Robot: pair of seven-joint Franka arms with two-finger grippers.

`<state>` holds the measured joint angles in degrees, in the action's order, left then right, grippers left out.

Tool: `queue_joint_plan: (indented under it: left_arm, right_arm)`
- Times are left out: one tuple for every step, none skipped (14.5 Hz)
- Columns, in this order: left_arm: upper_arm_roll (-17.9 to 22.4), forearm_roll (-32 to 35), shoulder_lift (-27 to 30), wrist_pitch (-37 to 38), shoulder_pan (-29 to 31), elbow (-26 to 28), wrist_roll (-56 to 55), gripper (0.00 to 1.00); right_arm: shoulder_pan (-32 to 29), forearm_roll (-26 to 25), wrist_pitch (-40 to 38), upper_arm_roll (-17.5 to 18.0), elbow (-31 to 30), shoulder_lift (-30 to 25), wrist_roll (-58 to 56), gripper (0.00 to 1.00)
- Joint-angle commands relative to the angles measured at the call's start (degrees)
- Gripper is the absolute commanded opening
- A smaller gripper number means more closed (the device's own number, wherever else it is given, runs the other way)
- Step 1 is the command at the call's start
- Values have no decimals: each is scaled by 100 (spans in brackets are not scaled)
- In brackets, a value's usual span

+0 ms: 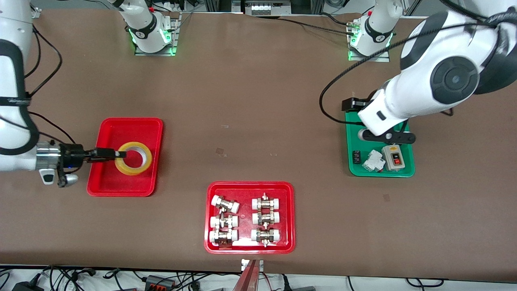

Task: Left arm passes tape to right arm into tray
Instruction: 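Lower the tape into the empty red tray with the right gripper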

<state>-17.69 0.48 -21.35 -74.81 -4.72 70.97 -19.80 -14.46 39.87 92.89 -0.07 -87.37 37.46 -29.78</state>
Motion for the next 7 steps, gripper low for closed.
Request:
queue_joint_plan:
  left_arm:
    - [11,234,-18,230,137,-250,38,100]
    - [11,234,-27,230,198,-250,38,100]
    - [19,242,-27,230,208,-250,29,100]
    - [28,242,-44,221,225,-250,29,100]
    - [46,225,-62,221,321,-250,38,100]
    - [37,225,-53,221,409,-250,38,100]
    - [46,242,-53,230,445,-250,46,100]
  right_arm:
    - [-372,-23,-297,148,-43,349,-159,25]
    - [-460,-23,-297,148,-69,402,-334,25]
    - [-539,-23,-297,148,-69,481,-509,25]
    - [-557,-23,-289,148,-61,569,-616,25]
    - [-557,-23,-236,148,-61,596,-643,25]
    - [-557,-23,-227,148,-43,648,-678,25]
    - [-557,-23,-210,148,-34,666,-695,25]
